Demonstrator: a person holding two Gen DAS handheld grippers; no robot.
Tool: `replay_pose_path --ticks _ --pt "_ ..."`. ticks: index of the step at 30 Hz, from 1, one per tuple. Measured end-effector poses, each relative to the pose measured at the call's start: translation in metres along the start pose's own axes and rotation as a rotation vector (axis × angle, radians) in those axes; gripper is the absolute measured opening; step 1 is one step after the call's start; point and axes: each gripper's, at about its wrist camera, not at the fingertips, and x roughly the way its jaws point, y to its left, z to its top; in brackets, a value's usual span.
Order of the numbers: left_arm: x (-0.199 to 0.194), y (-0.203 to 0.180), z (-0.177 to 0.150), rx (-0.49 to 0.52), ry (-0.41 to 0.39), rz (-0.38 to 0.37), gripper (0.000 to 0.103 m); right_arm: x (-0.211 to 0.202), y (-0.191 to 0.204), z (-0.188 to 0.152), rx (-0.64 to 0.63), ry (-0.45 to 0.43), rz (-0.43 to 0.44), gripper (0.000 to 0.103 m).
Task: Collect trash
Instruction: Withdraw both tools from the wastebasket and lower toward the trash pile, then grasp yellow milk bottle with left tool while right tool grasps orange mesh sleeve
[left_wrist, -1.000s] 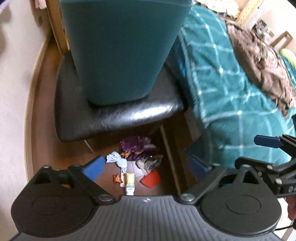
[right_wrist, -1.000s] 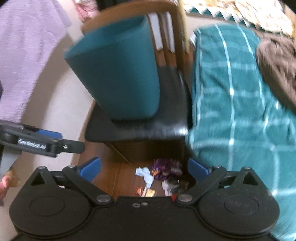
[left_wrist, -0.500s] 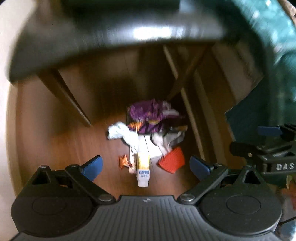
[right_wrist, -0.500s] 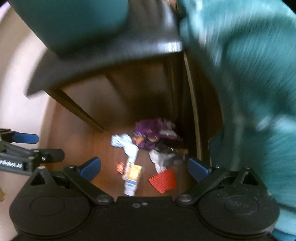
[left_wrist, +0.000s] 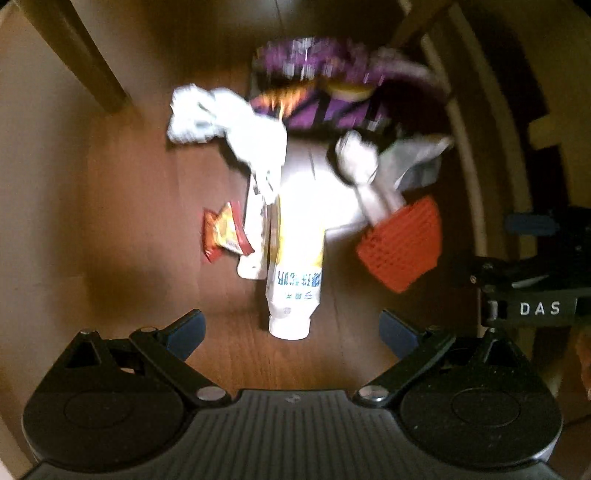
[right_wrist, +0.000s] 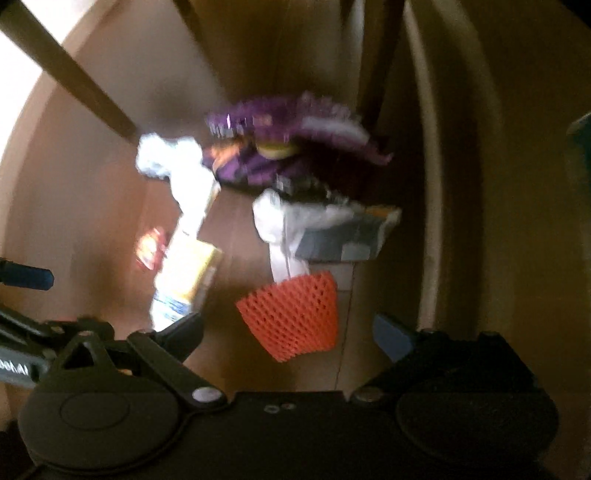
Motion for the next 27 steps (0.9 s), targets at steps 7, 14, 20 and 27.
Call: replay_pose_path --ticks 7,14,20,27 --pt "0.064 0.002 0.004 -0.006 0.014 0.028 0.1 0.072 -0.002 -0.006 -0.026 0.082 -0.017 0.098" --pt "0.084 0.0 0.005 0.015 0.028 0.034 0.095 0.102 -0.002 -0.011 -0.021 0.138 -0.017 0.088" --pt "0.087 -0.006 0.006 0.018 0.053 0.025 0.053 0.104 0.001 -0.012 -0.041 0.151 -0.023 0.069" --pt "0.08 -0.023 0.01 0.03 0.05 0.026 0.048 0.097 -0.004 -0.014 -0.005 0.154 -0.029 0.019"
